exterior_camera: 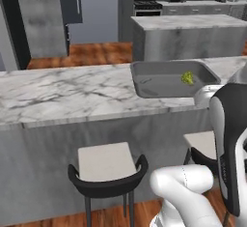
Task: Place the cold items (squash and broccoli) from the fridge in one tupperware on the dining counter. Place the warm items (kebab skewer and hot dog) in the stove area in another tupperware.
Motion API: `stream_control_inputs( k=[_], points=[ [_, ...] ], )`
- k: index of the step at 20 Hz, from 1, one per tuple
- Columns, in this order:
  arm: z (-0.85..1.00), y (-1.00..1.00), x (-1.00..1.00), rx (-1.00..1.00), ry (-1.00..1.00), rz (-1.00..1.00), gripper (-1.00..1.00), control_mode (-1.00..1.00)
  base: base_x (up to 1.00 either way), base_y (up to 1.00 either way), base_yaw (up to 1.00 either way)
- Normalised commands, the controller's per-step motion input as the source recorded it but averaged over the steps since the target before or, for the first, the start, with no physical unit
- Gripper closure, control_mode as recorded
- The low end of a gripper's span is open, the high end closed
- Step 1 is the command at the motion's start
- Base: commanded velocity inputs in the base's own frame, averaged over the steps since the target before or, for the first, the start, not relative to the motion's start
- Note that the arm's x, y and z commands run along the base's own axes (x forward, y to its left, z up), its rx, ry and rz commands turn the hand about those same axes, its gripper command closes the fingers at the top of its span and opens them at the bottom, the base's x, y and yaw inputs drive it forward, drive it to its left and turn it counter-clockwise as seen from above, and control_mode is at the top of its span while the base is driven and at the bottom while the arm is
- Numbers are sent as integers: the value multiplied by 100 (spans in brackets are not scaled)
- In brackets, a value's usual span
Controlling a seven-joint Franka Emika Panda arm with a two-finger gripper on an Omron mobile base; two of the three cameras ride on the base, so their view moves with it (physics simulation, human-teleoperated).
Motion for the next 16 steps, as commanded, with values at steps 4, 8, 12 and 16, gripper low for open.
stream_control_inputs(
  k=[4,8,12,16],
  points=[
    [0,0,0,0,0,0,100,100,59,0,-5],
    [0,0,0,0,0,0,100,100,81,0,0],
    [25,0,19,-3,0,1,100,-100,55,-1,0],
    [100,-3,77,-12,-1,3,100,-100,0,0,0]
  ],
)
